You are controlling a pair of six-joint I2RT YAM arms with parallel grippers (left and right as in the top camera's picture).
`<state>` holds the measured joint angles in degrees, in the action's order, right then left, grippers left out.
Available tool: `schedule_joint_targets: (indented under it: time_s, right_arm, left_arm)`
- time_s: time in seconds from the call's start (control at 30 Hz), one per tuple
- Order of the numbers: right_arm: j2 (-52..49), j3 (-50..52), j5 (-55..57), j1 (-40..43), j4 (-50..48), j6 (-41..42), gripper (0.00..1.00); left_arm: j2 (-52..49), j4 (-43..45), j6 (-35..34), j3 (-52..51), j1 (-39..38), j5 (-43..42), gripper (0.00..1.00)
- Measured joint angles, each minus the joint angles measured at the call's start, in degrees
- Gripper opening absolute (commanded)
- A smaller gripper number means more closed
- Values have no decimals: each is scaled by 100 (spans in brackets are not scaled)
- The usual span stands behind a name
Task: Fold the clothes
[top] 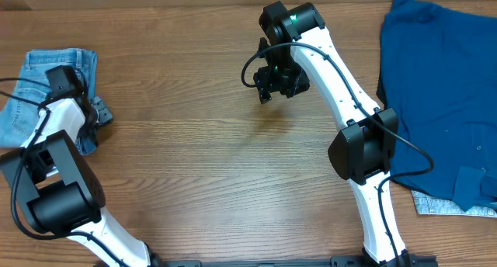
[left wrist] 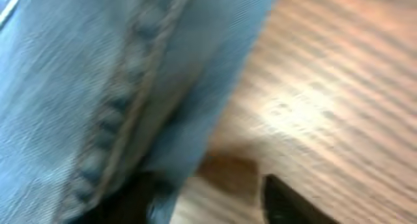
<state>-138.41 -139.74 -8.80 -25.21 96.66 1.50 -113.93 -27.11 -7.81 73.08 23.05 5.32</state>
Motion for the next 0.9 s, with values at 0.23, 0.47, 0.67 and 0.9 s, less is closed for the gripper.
schedule_joint_targets:
  time_s: [0.23, 0.47, 0.67, 0.9]
  right_arm:
    - [0, 0, 0, 0, 7, 0, 72]
    - [0, 0, -107, 0, 2, 24, 72]
    - [0, 0, -144, 0, 2, 83, 72]
    - [0, 0, -149, -2, 22, 146, 72]
  left_arm:
    - [-2, 911, 520, 22, -57, -258, 56]
    - [-11, 1679, 1086, 37, -57, -1137, 29]
    - [-348, 1956, 1123, 48, -57, -1333, 7]
    - [-782, 2288, 1075, 98, -59, -1246, 6]
